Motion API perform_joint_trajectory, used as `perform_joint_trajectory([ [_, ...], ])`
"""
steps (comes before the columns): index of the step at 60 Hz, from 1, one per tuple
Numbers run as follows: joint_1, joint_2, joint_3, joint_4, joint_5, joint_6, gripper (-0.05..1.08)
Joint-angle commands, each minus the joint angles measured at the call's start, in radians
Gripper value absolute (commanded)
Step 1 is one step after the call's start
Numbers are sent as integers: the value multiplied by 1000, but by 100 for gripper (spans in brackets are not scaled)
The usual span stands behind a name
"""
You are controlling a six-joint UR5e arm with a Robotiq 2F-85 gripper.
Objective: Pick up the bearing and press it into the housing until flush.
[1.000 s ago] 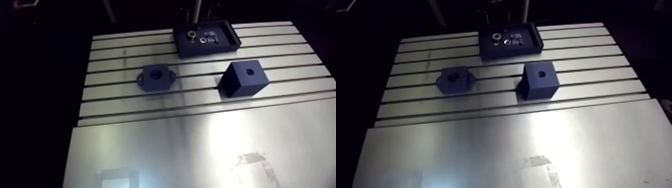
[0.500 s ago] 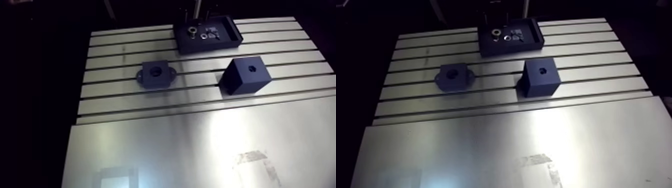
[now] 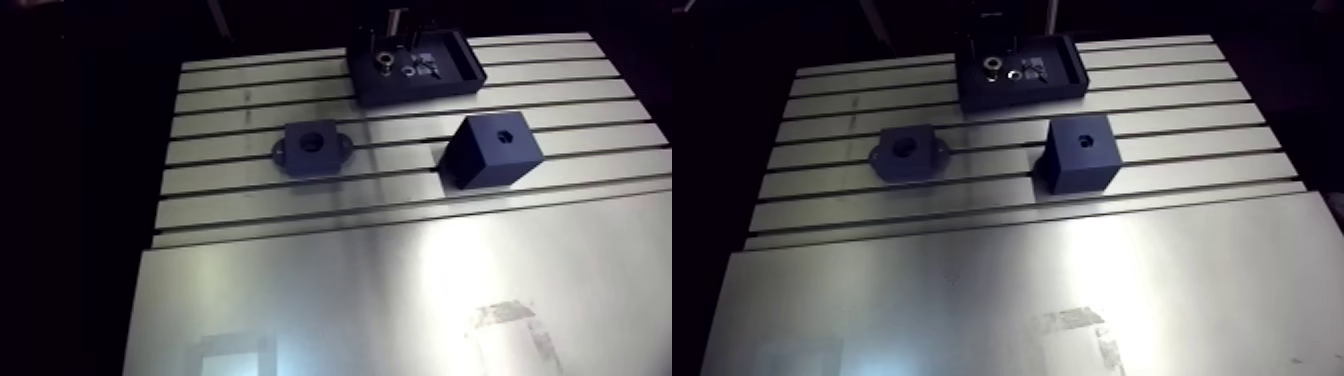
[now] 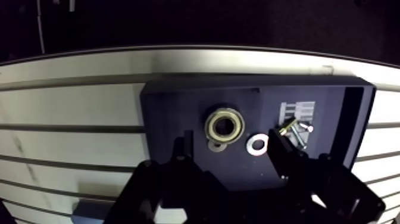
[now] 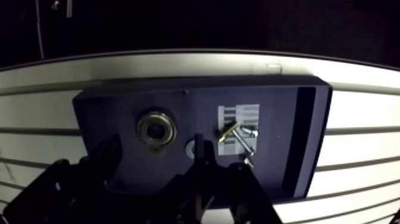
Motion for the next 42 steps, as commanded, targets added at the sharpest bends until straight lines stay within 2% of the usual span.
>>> perform_joint_trajectory([
  [1,0,9,2,-2,1,-3,29],
  [32,3,21,-4,-5,1,-3,33],
  [34,3,21,-3,-5,1,-3,36],
  [42,3,21,-3,-5,1,-3,38],
])
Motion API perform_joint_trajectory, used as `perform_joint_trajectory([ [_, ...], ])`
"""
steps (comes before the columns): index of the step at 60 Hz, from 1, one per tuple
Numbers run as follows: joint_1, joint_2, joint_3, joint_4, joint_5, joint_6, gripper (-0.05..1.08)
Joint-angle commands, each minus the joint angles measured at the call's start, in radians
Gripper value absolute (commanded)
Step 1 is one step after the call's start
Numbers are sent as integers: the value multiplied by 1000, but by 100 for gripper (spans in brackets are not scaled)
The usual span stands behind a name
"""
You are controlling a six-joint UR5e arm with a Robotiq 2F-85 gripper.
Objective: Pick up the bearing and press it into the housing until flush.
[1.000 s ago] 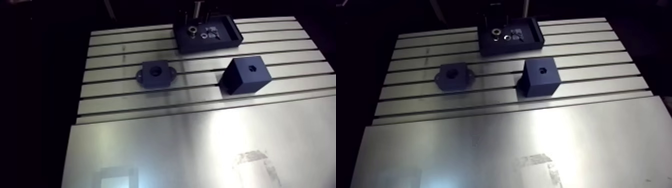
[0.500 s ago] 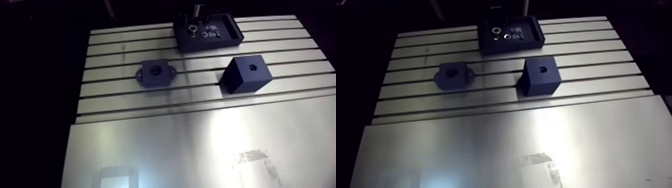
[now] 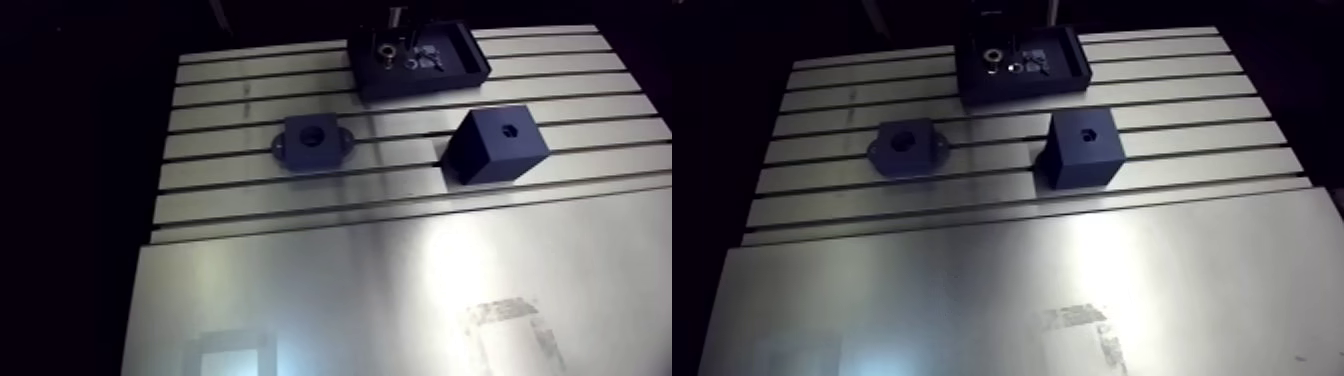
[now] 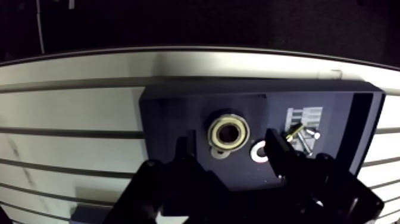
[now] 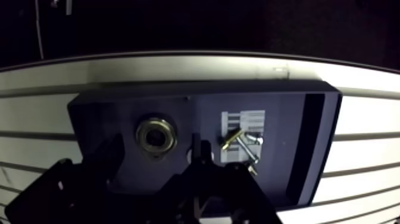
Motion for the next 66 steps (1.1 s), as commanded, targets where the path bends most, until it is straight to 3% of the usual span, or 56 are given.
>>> perform_joint_trajectory([
  [1,1,2,0,0,0,0,38],
  [34,2,13,0,-2,-2,0,50],
  [66,7,13,-2,-2,-2,0,51],
])
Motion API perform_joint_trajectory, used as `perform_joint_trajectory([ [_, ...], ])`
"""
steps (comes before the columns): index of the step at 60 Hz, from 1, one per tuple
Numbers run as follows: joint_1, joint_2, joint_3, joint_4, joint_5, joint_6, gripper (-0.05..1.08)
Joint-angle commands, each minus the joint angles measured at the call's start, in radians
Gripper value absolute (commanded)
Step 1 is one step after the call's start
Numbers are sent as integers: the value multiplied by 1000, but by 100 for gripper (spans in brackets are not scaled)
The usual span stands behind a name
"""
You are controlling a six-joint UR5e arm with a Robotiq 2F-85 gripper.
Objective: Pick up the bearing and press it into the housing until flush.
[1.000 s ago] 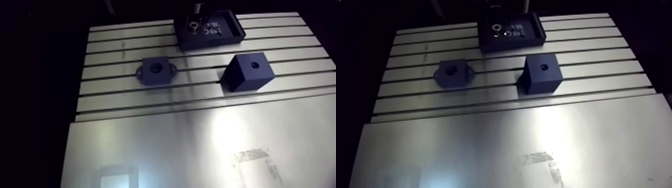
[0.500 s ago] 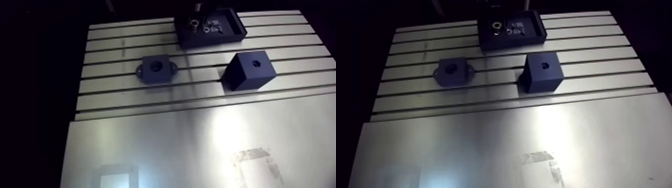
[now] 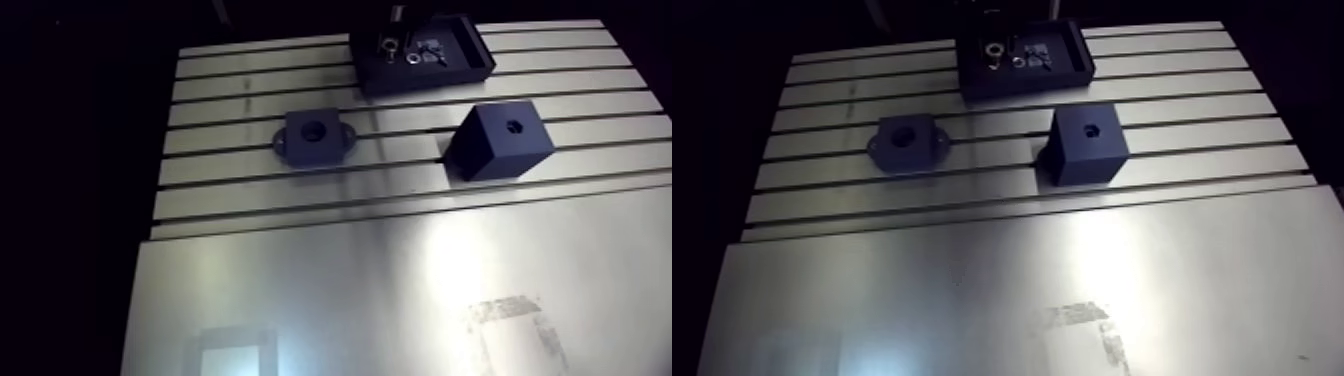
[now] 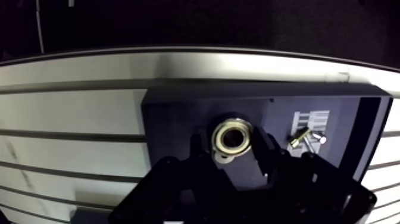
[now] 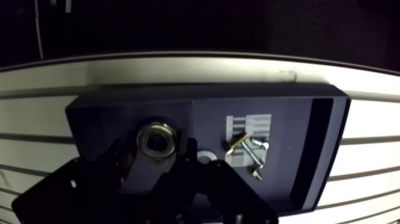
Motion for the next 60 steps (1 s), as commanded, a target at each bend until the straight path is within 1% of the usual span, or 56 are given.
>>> perform_joint_trajectory([
  [1,2,0,1,0,0,0,51],
  [38,2,0,-7,2,-2,-2,51],
  [60,0,0,-7,2,-2,-2,54],
])
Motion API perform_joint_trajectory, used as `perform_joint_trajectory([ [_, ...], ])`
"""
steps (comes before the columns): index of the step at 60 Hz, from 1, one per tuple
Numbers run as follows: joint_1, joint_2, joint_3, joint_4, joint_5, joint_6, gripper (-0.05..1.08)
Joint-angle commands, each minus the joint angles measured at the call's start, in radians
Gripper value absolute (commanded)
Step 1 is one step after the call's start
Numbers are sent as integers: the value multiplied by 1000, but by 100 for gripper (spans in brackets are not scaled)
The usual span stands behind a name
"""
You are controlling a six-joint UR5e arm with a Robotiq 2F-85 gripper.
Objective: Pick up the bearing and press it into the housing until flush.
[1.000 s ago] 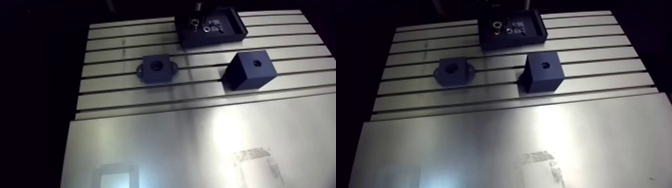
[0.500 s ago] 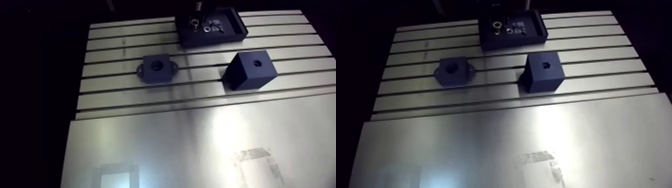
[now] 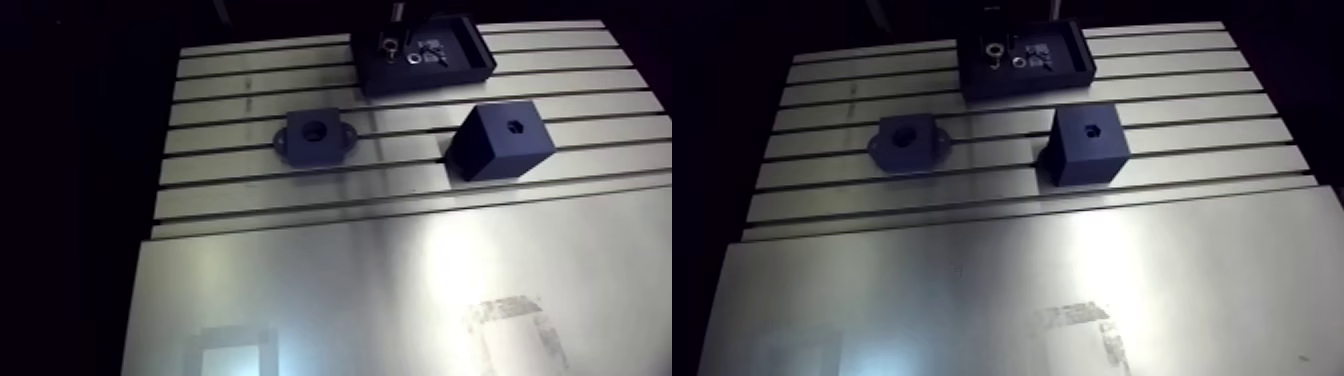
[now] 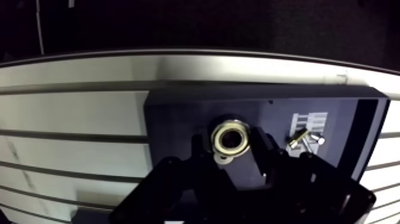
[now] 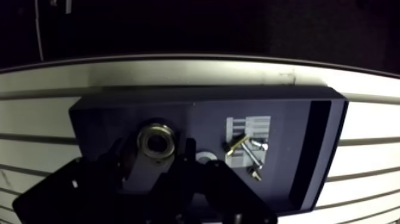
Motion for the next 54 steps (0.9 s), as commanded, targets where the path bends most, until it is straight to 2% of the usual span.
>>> perform_joint_trajectory([
  [1,-1,0,0,0,0,0,55],
  [34,-1,-19,8,1,0,0,59],
  [54,0,-97,22,9,2,0,59],
])
